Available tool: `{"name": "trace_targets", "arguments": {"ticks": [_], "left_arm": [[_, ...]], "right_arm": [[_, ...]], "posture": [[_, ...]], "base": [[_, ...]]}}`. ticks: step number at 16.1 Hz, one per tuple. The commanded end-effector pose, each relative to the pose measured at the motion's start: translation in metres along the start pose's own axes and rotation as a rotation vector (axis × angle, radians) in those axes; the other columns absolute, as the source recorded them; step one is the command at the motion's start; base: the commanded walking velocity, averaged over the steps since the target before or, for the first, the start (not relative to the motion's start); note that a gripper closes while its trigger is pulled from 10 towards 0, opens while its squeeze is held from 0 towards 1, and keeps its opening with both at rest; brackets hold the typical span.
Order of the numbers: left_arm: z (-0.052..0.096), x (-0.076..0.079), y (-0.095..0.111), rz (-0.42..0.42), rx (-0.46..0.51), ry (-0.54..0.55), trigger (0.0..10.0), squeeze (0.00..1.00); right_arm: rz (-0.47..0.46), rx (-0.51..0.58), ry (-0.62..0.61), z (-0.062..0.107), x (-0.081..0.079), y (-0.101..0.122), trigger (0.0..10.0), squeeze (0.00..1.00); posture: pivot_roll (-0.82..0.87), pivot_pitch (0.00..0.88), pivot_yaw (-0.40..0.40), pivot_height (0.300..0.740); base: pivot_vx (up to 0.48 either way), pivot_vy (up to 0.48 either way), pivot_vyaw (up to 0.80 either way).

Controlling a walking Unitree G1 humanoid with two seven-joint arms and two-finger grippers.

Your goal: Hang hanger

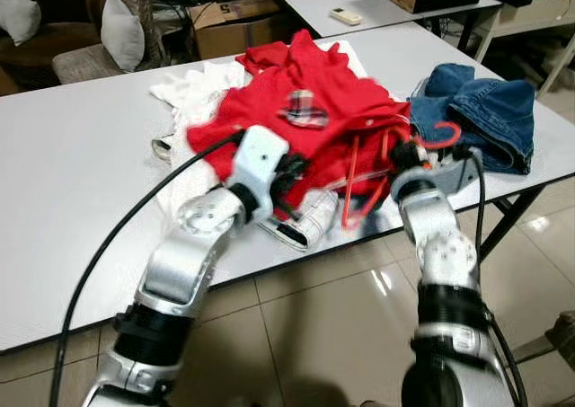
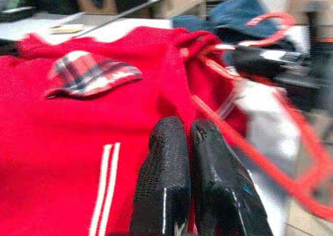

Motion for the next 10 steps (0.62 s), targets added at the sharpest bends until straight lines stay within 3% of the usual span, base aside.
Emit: {"name": "trace_targets", "arguments": {"ticks": [1, 5, 6, 8, 10], "left_arm": [[0.002, 0.012, 0.007, 0.000, 0.019, -0.067, 0.0, 0.00], [0.003, 0.033, 0.028, 0.114, 0.066, -0.172, 0.9, 0.00], [0.003, 0.034, 0.028, 0.116, 0.062, -0.175, 1.0, 0.00], [0.002, 0.040, 0.035, 0.236, 0.084, -0.190, 1.1, 0.00], [0.001, 0.048, 0.044, 0.315, 0.108, -0.220, 1.3, 0.00]], "right_arm": [[-0.204, -0.065, 0.064, -0.001, -0.035, -0.050, 10.0, 0.00], [-0.353, -0.109, 0.075, -0.009, -0.045, -0.066, 10.0, 0.00], [-0.359, -0.126, 0.098, -0.010, -0.050, -0.069, 10.0, 0.00], [-0.399, -0.159, 0.143, -0.010, -0.063, -0.077, 10.0, 0.00], [-0.364, -0.218, 0.187, -0.009, -0.074, -0.090, 10.0, 0.00]], "posture": [[-0.01, 0.022, 0.086, 0.740], [0.00, 0.022, 0.077, 0.740], [0.00, 0.023, 0.072, 0.740], [0.00, 0.024, 0.068, 0.740], [0.00, 0.026, 0.064, 0.740]], "base": [[0.000, 0.000, 0.00], [0.000, 0.000, 0.00], [0.000, 0.000, 0.00], [0.000, 0.000, 0.00], [0.000, 0.000, 0.00]]}}
Point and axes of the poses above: a point about 5 cm out from each wrist's last joint towards the gripper, its own z axis pointing back from the gripper into the wrist, its own y axis along the axis of the wrist's last joint, x = y × z, the point moved 4 cm from there along -z, pointing out of the wrist towards the gripper, and after that the axes turned 9 degrees about -z, right-handed, at the moved point
